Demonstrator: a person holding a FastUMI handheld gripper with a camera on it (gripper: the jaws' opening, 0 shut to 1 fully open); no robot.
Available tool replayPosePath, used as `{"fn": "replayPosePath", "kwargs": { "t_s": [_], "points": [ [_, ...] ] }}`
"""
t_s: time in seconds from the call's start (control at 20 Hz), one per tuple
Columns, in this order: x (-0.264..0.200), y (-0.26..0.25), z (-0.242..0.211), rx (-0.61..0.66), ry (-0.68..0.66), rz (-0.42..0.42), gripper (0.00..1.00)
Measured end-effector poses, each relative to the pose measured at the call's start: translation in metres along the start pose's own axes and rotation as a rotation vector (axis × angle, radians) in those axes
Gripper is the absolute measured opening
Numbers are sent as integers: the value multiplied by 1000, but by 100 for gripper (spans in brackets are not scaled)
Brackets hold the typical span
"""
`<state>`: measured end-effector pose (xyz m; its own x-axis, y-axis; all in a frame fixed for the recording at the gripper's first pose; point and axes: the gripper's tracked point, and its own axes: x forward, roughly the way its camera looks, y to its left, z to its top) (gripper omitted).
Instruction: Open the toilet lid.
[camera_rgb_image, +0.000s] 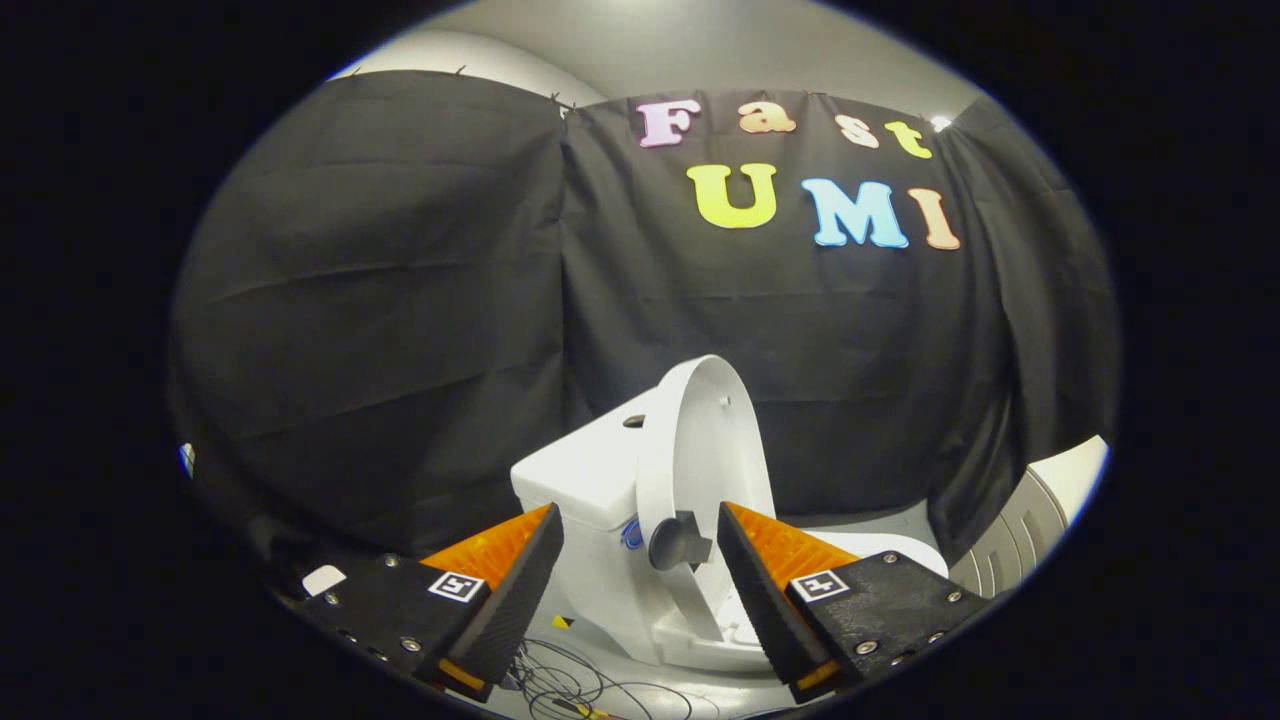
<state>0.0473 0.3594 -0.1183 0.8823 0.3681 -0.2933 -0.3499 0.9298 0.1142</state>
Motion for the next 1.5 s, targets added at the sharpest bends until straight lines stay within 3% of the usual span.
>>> {"fn": "replayPosePath", "kwargs": {
  "t_s": [0.35,0.85,1.2,1.5],
  "points": [
    [-63,-76,67,-5,-202,-17,95],
    [-127,-234,103,101,-310,-185,94],
    [-150,-331,86,97,-295,-324,95],
    [-150,-360,77,55,-269,-350,96]
  ]
}}
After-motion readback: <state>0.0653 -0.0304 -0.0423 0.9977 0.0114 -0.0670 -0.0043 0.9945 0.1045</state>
